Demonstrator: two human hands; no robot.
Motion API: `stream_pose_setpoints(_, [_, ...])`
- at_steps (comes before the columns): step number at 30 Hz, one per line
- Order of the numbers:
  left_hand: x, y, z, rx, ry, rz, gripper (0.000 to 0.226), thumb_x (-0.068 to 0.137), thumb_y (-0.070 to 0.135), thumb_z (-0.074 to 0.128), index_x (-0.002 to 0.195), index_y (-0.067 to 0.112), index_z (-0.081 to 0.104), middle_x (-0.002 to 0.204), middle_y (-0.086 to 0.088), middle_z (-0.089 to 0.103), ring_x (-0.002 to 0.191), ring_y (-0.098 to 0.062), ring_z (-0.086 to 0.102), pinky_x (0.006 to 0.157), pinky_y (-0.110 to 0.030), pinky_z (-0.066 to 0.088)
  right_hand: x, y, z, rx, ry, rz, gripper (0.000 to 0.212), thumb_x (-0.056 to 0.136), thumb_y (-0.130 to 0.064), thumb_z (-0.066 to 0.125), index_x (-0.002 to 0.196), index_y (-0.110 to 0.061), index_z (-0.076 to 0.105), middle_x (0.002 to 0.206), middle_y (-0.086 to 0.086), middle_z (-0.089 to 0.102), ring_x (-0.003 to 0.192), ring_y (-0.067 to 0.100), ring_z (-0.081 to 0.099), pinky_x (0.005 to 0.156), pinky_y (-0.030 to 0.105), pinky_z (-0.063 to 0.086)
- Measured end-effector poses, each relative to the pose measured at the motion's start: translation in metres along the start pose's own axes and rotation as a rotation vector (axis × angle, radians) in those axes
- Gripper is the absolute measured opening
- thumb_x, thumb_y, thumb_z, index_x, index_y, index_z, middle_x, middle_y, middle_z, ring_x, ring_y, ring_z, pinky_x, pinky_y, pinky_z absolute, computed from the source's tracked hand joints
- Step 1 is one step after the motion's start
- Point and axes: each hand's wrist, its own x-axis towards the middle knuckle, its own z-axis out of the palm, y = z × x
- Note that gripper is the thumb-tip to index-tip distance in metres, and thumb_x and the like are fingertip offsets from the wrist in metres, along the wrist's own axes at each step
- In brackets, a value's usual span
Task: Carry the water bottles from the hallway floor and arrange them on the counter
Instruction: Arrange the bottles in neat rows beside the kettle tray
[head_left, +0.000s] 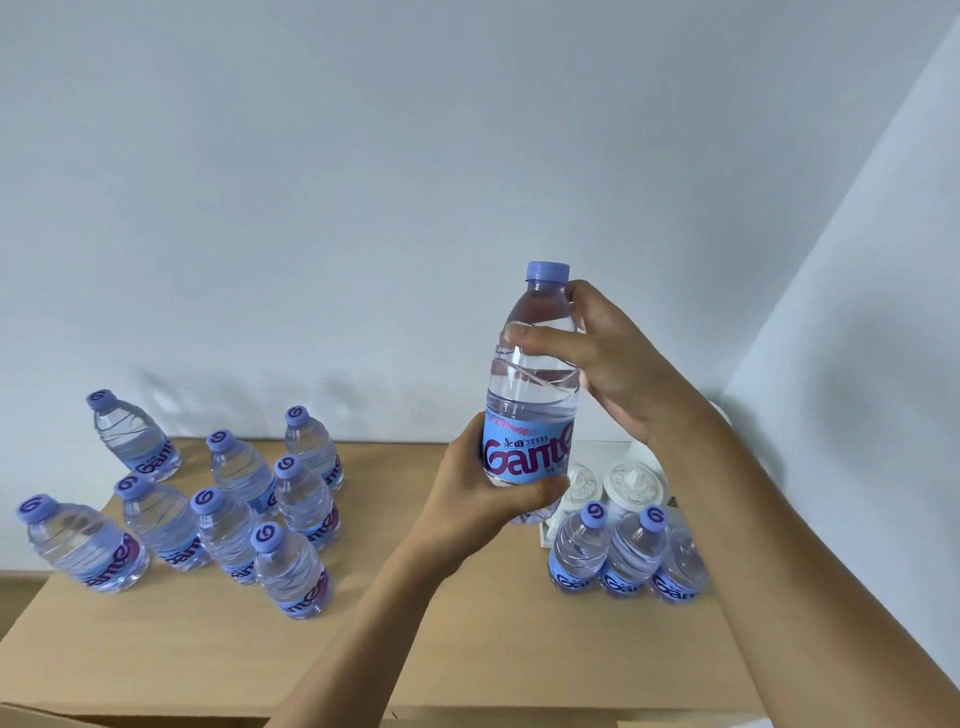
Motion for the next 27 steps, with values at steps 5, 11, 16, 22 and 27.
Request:
stream_pose_setpoints(5, [0.002, -0.014, 0.032, 0.003, -0.025, -0.054, 0.056, 0.065, 0.017, 0.087, 0.111, 0.018, 0.056, 0.096, 0.000, 0.072, 0.085, -0.015, 0.071, 0.066, -0.021, 0.055, -0.024, 0.011, -0.033, 0.010, 0.068, -0.046, 0.034, 0.073, -0.022, 0.083, 0.104, -0.019, 0.071, 0.104, -0.004, 0.072, 0.109, 0.033, 0.066, 0.097, 0.056, 0.050])
stream_pose_setpoints(11, [0.000, -0.034, 0.064, 0.013, -0.232, -0.120, 0.066, 0.069, 0.016, 0.086, 0.124, 0.018, 0.048, 0.112, -0.002, 0.068, 0.101, -0.016, 0.068, 0.081, -0.033, 0.058, -0.059, 0.032, -0.068, -0.012, 0.151, -0.001, 0.030, 0.074, -0.018, 0.082, 0.101, -0.011, 0.072, 0.095, 0.003, 0.074, 0.090, 0.034, 0.061, 0.090, 0.055, 0.048])
stream_pose_setpoints(16, [-0.003, -0.055, 0.093, 0.023, -0.345, -0.188, 0.065, 0.071, 0.019, 0.080, 0.127, 0.021, 0.047, 0.117, 0.001, 0.066, 0.105, -0.013, 0.066, 0.087, -0.032, 0.057, -0.088, 0.056, -0.098, -0.049, 0.191, 0.082, 0.029, 0.079, -0.009, 0.079, 0.107, -0.012, 0.072, 0.103, 0.005, 0.075, 0.090, 0.012, 0.068, 0.081, 0.031, 0.054])
stream_pose_setpoints(22, [-0.008, -0.084, 0.131, 0.071, -0.453, -0.245, 0.064, 0.077, 0.003, 0.078, 0.130, 0.018, 0.045, 0.115, -0.002, 0.066, 0.098, -0.006, 0.066, 0.077, -0.023, 0.057, -0.119, 0.090, -0.133, -0.051, 0.215, 0.158, 0.033, 0.081, -0.001, 0.075, 0.113, -0.009, 0.069, 0.103, 0.002, 0.076, 0.093, 0.009, 0.072, 0.074, 0.016, 0.052])
stream_pose_setpoints(27, [-0.007, -0.112, 0.163, 0.132, -0.532, -0.249, 0.070, 0.075, 0.002, 0.079, 0.132, 0.018, 0.042, 0.119, -0.001, 0.065, 0.106, -0.010, 0.064, 0.082, -0.020, 0.054, -0.144, 0.121, -0.158, -0.042, 0.248, 0.203, 0.034, 0.077, 0.000, 0.078, 0.105, -0.018, 0.071, 0.109, 0.006, 0.075, 0.108, 0.019, 0.069, 0.096, 0.031, 0.053])
